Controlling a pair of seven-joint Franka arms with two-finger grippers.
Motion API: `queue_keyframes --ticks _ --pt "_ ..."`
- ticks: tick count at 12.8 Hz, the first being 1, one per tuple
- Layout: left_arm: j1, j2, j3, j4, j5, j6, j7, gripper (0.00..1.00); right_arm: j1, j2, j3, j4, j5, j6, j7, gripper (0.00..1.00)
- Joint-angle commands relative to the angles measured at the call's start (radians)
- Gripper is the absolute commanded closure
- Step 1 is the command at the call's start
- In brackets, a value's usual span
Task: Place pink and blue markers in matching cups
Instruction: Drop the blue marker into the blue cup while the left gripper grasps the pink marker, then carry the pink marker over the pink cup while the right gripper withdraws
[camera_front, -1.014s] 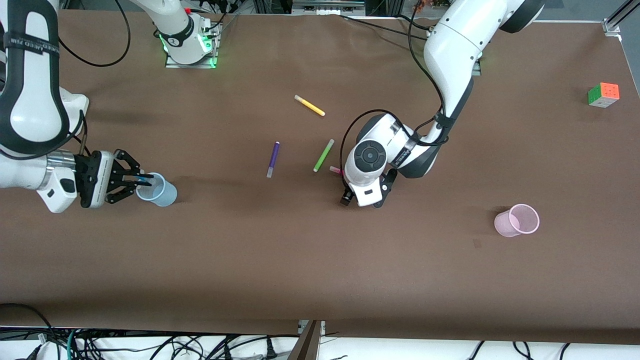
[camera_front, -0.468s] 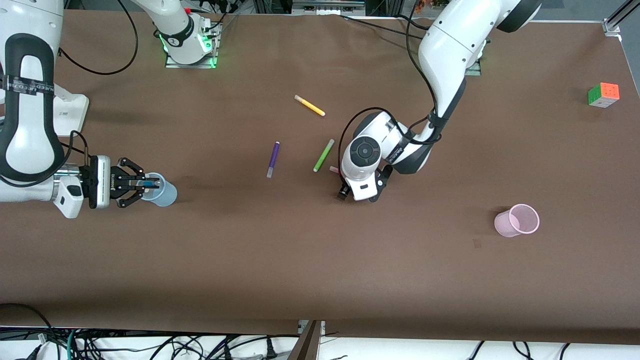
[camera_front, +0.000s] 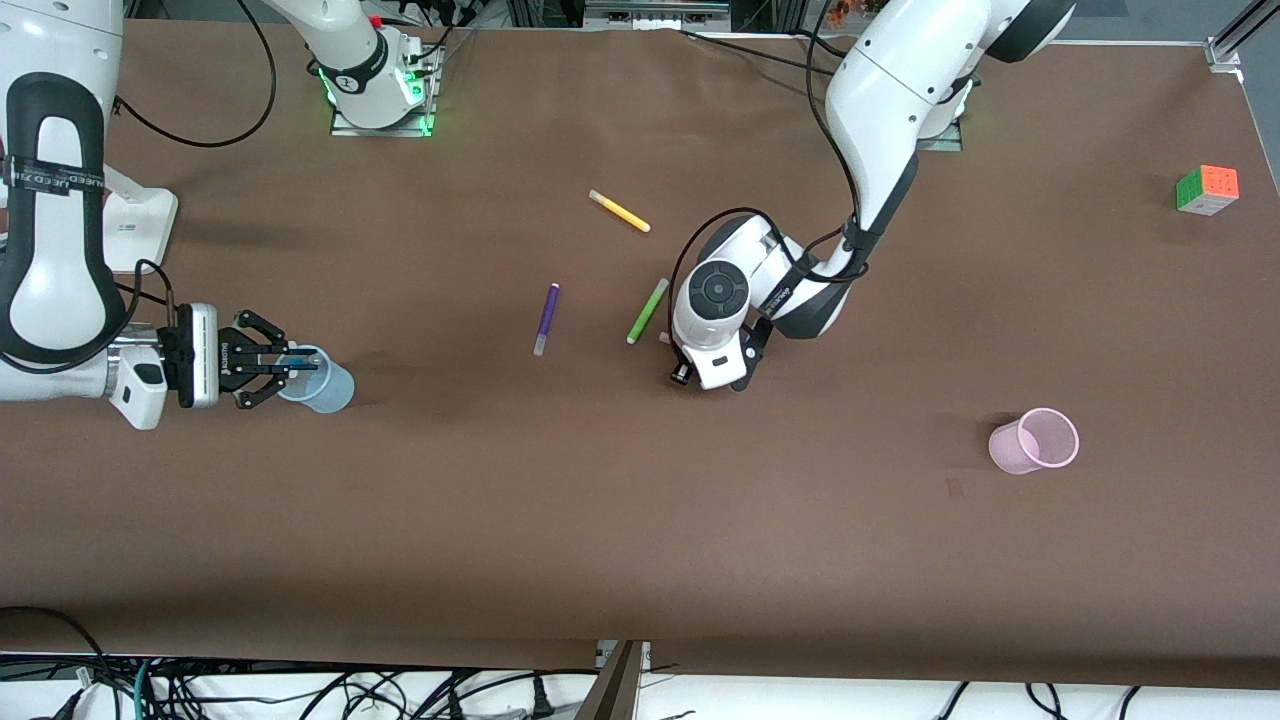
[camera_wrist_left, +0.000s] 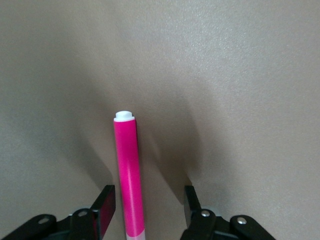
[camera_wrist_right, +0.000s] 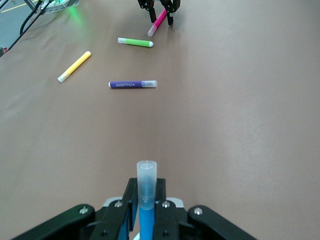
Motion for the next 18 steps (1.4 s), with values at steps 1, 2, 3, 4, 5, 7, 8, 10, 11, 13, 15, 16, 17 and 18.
queue_keyframes --ticks 1,2,3,4,5,7,8,10,11,13,15,16,17,18 --pt "-0.020 -0.041 0.015 -0.053 0.017 0.024 -0.023 0.71 -0.009 0.008 0.005 -0.015 0.049 -0.006 -0.057 0.91" --pt "-0.020 -0.041 0.013 -0.053 0.043 0.024 -0.023 0.82 -0.014 0.012 0.005 -0.015 0.057 -0.007 -0.068 0.90" --pt "-0.020 -0.041 0.013 -0.053 0.045 0.024 -0.023 0.95 -0.014 0.019 0.005 -0.015 0.058 -0.007 -0.071 0.90" --pt "-0.013 -0.044 0.013 -0.051 0.045 0.024 -0.021 1.00 -0.016 0.019 0.005 -0.015 0.058 -0.006 -0.081 0.90" --pt "-0.008 -0.048 0.016 -0.048 0.045 0.024 -0.015 1.00 -0.016 0.029 0.005 -0.015 0.064 -0.004 -0.106 0.90" --pt "0.036 -0.077 0.016 -0.042 0.045 0.011 0.003 1.00 -0.020 0.046 0.005 -0.015 0.104 -0.009 -0.135 0.87" --pt "0.062 -0.106 0.012 -0.042 0.039 -0.011 0.020 1.00 -0.022 0.048 0.005 -0.014 0.104 -0.009 -0.135 0.84" --pt "0.099 -0.156 0.007 -0.021 0.028 -0.109 0.052 1.00 -0.023 0.049 0.005 -0.012 0.104 -0.015 -0.121 0.58" --pt "0.122 -0.183 0.007 -0.013 0.010 -0.155 0.078 1.00 -0.023 0.049 0.005 -0.006 0.104 -0.018 -0.118 0.01" --pt "0.190 -0.249 0.005 -0.005 -0.076 -0.235 0.191 1.00 -0.025 0.045 0.003 -0.001 0.103 -0.020 -0.091 0.00" --pt "0.280 -0.285 0.007 0.034 -0.171 -0.355 0.342 1.00 -0.028 0.042 0.003 0.023 0.101 -0.020 -0.028 0.00" --pt "0.321 -0.294 0.007 0.066 -0.200 -0.418 0.400 1.00 -0.028 0.040 0.002 0.049 0.094 -0.020 0.027 0.00" --pt "0.366 -0.295 0.007 0.100 -0.223 -0.473 0.452 1.00 -0.026 0.037 0.002 0.069 0.087 -0.023 0.096 0.00" --pt "0.410 -0.295 0.007 0.134 -0.266 -0.519 0.515 1.00 -0.025 0.036 0.003 0.090 0.087 -0.048 0.172 0.00"
